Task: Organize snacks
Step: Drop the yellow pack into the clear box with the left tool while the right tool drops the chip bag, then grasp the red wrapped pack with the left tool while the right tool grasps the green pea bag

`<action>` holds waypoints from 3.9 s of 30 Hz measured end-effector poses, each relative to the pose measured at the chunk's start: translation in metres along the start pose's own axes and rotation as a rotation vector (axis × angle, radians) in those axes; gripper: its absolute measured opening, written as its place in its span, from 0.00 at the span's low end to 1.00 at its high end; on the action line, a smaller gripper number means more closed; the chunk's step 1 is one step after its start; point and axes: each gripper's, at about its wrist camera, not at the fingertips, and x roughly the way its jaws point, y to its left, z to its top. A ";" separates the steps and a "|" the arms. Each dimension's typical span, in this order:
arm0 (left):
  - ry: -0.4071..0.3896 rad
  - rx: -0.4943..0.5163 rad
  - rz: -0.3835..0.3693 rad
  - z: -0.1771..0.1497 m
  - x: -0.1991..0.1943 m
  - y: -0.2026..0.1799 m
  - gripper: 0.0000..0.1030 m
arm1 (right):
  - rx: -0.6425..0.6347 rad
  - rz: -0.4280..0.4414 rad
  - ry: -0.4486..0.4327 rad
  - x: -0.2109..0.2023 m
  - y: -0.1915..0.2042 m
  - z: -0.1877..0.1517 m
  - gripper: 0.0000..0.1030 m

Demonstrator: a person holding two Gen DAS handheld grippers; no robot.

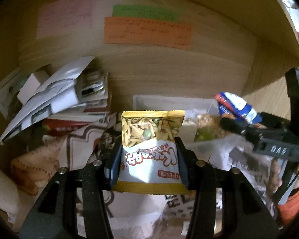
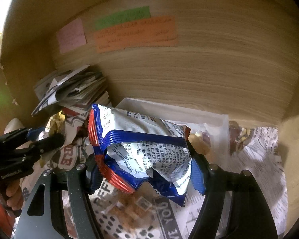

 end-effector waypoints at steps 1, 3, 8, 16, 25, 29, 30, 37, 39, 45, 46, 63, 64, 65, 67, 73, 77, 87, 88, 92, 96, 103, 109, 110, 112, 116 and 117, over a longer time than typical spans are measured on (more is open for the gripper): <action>0.002 -0.004 -0.004 0.003 0.003 -0.001 0.47 | -0.003 -0.007 0.004 0.004 0.000 0.002 0.65; 0.008 -0.004 0.002 0.008 0.013 -0.003 0.47 | -0.008 -0.012 0.008 0.011 0.000 0.005 0.65; 0.048 -0.016 -0.002 0.014 0.043 -0.004 0.47 | -0.010 -0.019 0.026 0.027 -0.003 0.009 0.65; 0.089 -0.005 -0.008 0.015 0.073 -0.005 0.47 | 0.009 -0.033 0.066 0.051 -0.015 0.014 0.65; 0.110 0.003 -0.003 0.018 0.095 -0.010 0.48 | 0.000 -0.071 0.104 0.061 -0.014 0.016 0.69; 0.118 -0.010 0.005 0.016 0.102 -0.009 0.52 | -0.014 -0.081 0.125 0.065 -0.013 0.014 0.72; 0.120 -0.014 0.001 0.015 0.102 -0.008 0.53 | -0.015 -0.082 0.126 0.066 -0.013 0.013 0.72; 0.094 -0.024 0.006 0.017 0.093 -0.005 0.68 | -0.012 -0.075 0.113 0.058 -0.014 0.012 0.76; 0.074 -0.017 0.002 0.018 0.086 -0.005 0.70 | -0.015 -0.085 0.097 0.053 -0.012 0.012 0.82; 0.036 -0.024 -0.002 0.019 0.059 0.003 0.77 | 0.008 -0.125 0.037 0.029 -0.009 0.014 1.00; 0.028 -0.019 0.003 0.019 0.052 0.001 0.77 | 0.011 -0.119 0.033 0.026 -0.008 0.013 1.00; 0.090 0.070 -0.014 -0.049 -0.005 -0.011 0.81 | -0.076 -0.115 0.040 -0.033 0.023 -0.051 1.00; 0.100 0.071 -0.015 -0.054 -0.006 -0.011 0.81 | -0.077 -0.113 0.047 -0.035 0.023 -0.057 1.00; 0.109 0.072 -0.016 -0.060 -0.007 -0.012 0.81 | -0.078 -0.113 0.056 -0.037 0.023 -0.063 1.00; 0.122 0.078 -0.011 -0.073 -0.010 -0.013 0.81 | -0.076 -0.108 0.067 -0.043 0.023 -0.074 1.00; 0.151 0.079 -0.016 -0.106 -0.017 -0.016 0.81 | -0.080 -0.105 0.076 -0.062 0.027 -0.108 1.00; 0.150 0.079 -0.015 -0.118 -0.026 -0.020 0.81 | -0.069 -0.106 0.110 -0.064 0.022 -0.130 0.98; 0.179 0.065 -0.022 -0.137 -0.033 -0.028 0.81 | 0.013 -0.020 0.240 -0.044 -0.003 -0.152 0.69; 0.178 0.070 -0.023 -0.138 -0.034 -0.029 0.81 | 0.002 -0.015 0.240 -0.043 -0.001 -0.152 0.65; 0.164 0.092 -0.022 -0.140 -0.043 -0.039 0.81 | -0.026 -0.009 0.247 -0.037 0.003 -0.154 0.44; 0.150 0.102 -0.035 -0.142 -0.053 -0.048 0.83 | -0.010 -0.015 0.226 -0.043 0.001 -0.157 0.42; 0.173 0.137 -0.079 -0.156 -0.061 -0.070 0.88 | 0.051 -0.018 0.171 -0.073 -0.008 -0.165 0.40; 0.215 0.179 -0.097 -0.174 -0.058 -0.095 0.91 | 0.074 -0.018 0.134 -0.097 -0.011 -0.173 0.40; 0.220 0.185 -0.102 -0.177 -0.056 -0.099 0.92 | 0.078 -0.016 0.130 -0.100 -0.011 -0.174 0.40; 0.231 0.200 -0.103 -0.183 -0.052 -0.106 0.94 | 0.082 -0.014 0.123 -0.106 -0.010 -0.177 0.40; 0.265 0.206 -0.098 -0.188 -0.037 -0.113 0.94 | 0.092 -0.004 0.110 -0.116 -0.010 -0.182 0.40; 0.264 0.204 -0.091 -0.188 -0.033 -0.114 0.95 | 0.094 -0.002 0.107 -0.117 -0.009 -0.183 0.40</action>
